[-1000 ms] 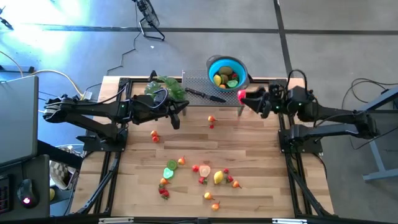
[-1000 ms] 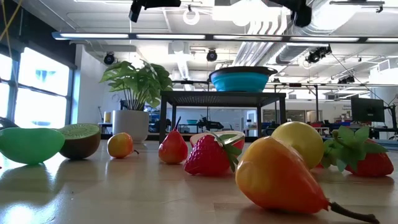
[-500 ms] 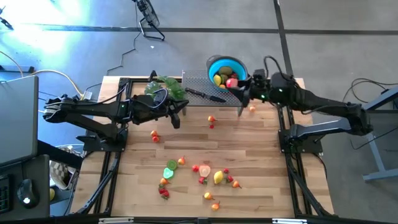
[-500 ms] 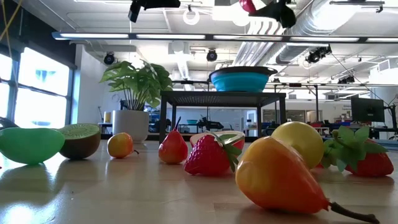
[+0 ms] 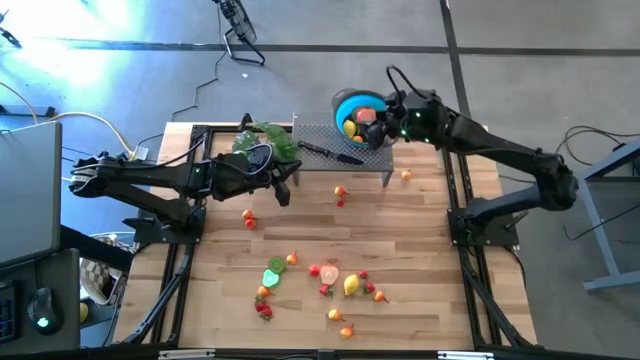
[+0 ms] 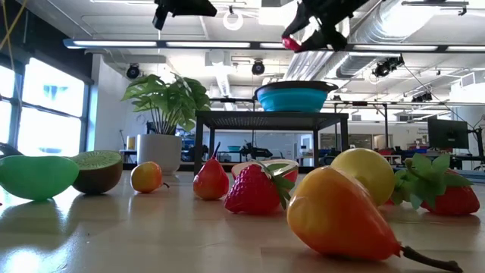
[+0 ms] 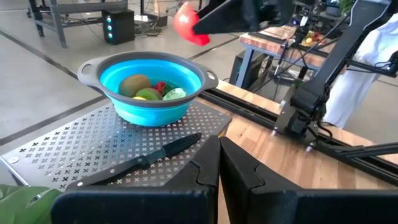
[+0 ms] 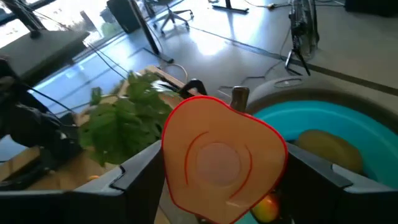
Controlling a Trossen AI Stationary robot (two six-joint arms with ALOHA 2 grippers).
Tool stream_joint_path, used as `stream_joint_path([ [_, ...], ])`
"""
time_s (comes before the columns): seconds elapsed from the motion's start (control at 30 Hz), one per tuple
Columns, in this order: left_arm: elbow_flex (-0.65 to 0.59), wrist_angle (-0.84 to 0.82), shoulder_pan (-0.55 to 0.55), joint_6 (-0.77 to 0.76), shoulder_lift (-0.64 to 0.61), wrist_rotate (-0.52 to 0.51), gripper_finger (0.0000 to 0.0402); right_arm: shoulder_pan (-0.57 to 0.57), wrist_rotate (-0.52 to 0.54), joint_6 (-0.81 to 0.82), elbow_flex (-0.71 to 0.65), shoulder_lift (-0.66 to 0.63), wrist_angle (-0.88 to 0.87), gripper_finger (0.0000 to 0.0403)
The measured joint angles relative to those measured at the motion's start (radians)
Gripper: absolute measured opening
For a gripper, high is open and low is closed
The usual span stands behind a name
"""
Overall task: Pick & Place Fruit
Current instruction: Put the red apple in the blue bowl on the shelf
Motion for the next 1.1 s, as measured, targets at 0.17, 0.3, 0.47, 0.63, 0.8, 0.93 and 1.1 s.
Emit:
stream_joint_path([
  [0.17,0.000,0.000,0.000,0.000,0.000,-0.001,0.0005,-0.046,-0.004,-0.023,0.000,0.045,-0.005,0.0262],
  [0.3,0.000,0.000,0.000,0.000,0.000,-0.017,0.0005,-0.078,-0.003,-0.048,0.000,0.087,-0.011,0.0262],
  [0.47,0.000,0.000,0.000,0.000,0.000,-0.037,0.0005,-0.105,0.007,-0.068,0.000,0.141,-0.032,0.0261],
  [0.63,0.000,0.000,0.000,0.000,0.000,-0.055,0.0005,-0.122,0.050,-0.100,0.000,0.172,-0.051,0.0262],
  [0.8,0.000,0.000,0.000,0.000,0.000,-0.079,0.0005,-0.123,0.131,-0.152,0.000,0.176,-0.050,0.0261],
  [0.93,0.000,0.000,0.000,0.000,0.000,-0.096,0.0005,-0.123,0.186,-0.193,0.000,0.176,-0.053,0.0264],
  [1.1,0.000,0.000,0.000,0.000,0.000,-0.107,0.0005,-0.122,0.188,-0.257,0.000,0.176,-0.061,0.0260],
])
